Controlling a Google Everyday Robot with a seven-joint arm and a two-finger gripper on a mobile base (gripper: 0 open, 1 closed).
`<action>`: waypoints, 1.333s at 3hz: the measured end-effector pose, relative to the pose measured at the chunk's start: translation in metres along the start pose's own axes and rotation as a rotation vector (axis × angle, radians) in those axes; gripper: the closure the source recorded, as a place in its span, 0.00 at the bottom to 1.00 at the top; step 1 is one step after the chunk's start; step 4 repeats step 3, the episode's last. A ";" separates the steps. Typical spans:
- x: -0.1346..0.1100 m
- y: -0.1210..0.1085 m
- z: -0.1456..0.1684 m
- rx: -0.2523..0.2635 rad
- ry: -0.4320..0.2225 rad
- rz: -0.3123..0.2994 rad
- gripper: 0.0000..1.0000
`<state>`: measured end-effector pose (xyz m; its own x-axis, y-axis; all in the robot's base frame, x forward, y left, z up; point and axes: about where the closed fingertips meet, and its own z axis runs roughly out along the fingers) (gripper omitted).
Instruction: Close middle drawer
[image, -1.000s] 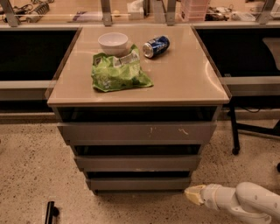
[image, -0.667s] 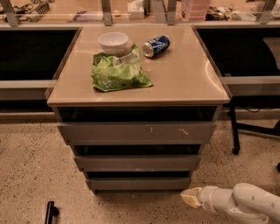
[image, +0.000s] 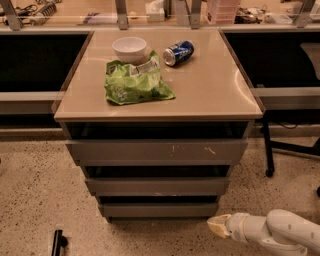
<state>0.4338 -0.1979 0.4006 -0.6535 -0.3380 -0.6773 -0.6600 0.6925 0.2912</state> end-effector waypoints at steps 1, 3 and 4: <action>0.000 0.000 0.000 0.000 0.000 0.000 0.11; 0.000 0.000 0.000 0.000 0.000 0.000 0.00; 0.000 0.000 0.000 0.000 0.000 0.000 0.00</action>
Offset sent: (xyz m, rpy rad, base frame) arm 0.0000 0.0000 0.0000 0.0000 0.0000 0.0000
